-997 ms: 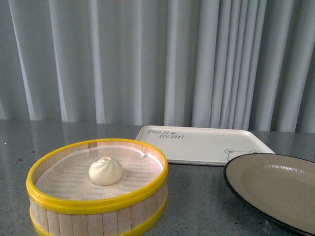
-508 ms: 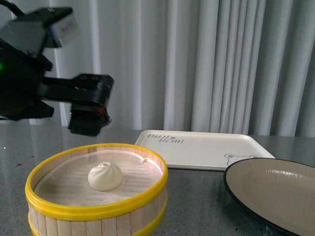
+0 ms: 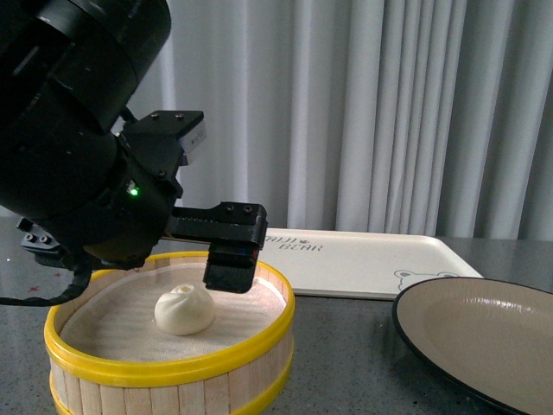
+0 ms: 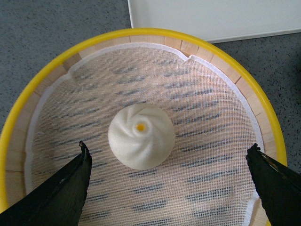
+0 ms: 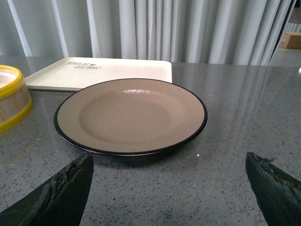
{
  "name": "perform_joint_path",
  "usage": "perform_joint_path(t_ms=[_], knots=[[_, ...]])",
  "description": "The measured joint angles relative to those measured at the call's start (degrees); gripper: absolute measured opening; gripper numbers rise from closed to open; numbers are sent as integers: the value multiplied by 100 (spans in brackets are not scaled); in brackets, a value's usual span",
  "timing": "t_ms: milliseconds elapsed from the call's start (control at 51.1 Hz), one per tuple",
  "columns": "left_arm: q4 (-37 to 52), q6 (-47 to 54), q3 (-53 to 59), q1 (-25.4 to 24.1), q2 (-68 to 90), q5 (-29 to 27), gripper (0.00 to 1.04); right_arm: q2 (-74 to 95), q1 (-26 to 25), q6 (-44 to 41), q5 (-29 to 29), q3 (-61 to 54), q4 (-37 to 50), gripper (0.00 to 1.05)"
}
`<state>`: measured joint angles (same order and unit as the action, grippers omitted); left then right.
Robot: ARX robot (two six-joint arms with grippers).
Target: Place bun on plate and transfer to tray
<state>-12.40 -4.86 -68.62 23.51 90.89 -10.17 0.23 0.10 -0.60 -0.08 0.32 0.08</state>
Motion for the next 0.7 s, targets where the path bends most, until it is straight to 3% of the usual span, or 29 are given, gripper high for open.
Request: perform_joint_path(t_ms=[332,704], knots=[[-223,-452,-544,85,737,-149,98,2,0,0,0,0,0,96],[-22,-400,-597,-146,955,-299,98,2,0,0,0,0,0,96]])
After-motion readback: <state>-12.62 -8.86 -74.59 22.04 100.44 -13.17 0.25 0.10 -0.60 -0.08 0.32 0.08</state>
